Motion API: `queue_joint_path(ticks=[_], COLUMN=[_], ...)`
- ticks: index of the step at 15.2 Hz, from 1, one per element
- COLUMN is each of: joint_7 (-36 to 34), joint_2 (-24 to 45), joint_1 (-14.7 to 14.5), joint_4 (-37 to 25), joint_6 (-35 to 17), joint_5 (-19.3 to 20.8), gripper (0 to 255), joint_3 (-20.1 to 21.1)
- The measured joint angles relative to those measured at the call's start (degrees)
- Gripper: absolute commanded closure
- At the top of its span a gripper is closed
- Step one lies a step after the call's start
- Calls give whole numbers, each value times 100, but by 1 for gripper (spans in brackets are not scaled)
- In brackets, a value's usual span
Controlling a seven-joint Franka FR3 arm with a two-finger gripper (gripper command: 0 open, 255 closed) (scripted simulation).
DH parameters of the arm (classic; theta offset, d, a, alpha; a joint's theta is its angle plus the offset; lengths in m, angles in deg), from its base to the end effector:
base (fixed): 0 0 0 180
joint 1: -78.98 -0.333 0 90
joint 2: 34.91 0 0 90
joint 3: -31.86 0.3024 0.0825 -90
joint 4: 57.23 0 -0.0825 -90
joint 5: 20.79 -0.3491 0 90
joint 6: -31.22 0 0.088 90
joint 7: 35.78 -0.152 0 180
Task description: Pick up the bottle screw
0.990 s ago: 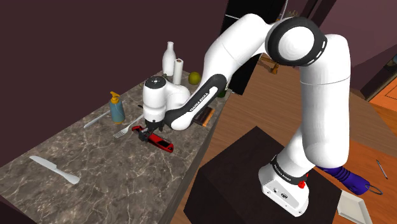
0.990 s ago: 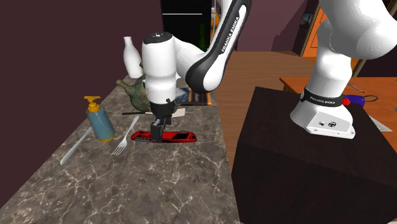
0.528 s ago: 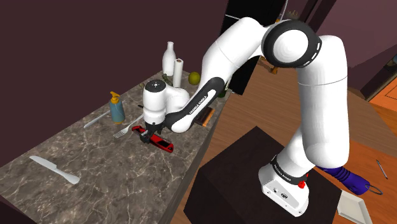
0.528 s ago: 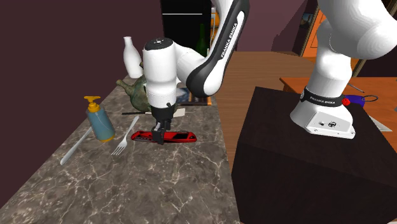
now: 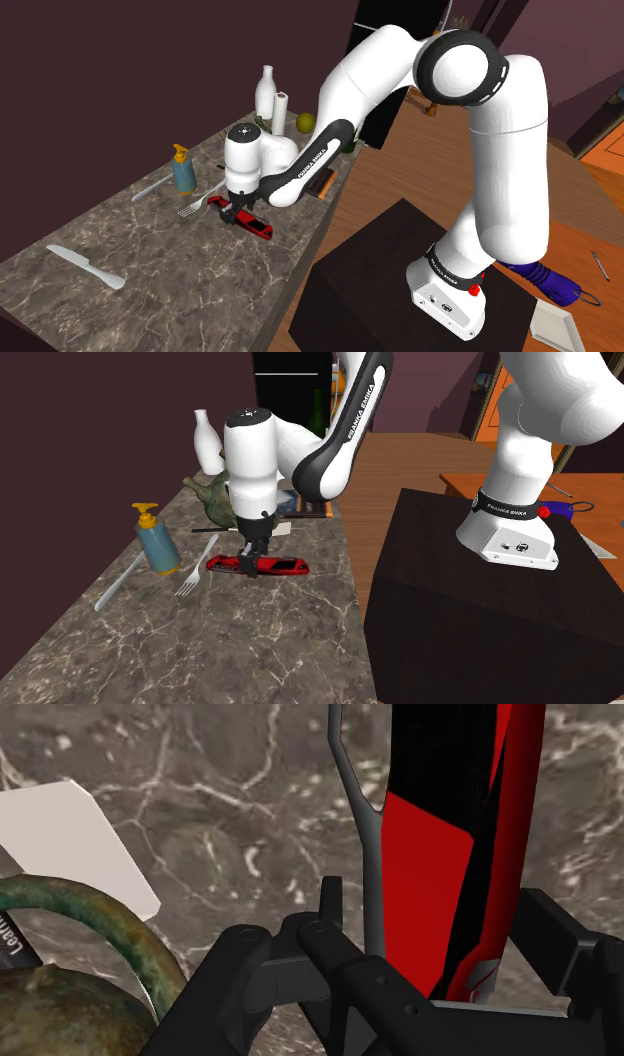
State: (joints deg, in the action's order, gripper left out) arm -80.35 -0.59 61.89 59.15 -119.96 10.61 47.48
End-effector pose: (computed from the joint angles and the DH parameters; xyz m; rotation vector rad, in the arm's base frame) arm 0.4801 0.3160 0.1332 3.0589 0.3383 0.1862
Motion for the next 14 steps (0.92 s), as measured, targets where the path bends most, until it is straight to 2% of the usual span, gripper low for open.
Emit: queue_joint_path(ticks=[14], joint_7=[457], joint_2=[-860], joint_1=[327], joint_4=[189], joint_6=[644], joint_5=[-560], gripper=[255], joint_3=[446])
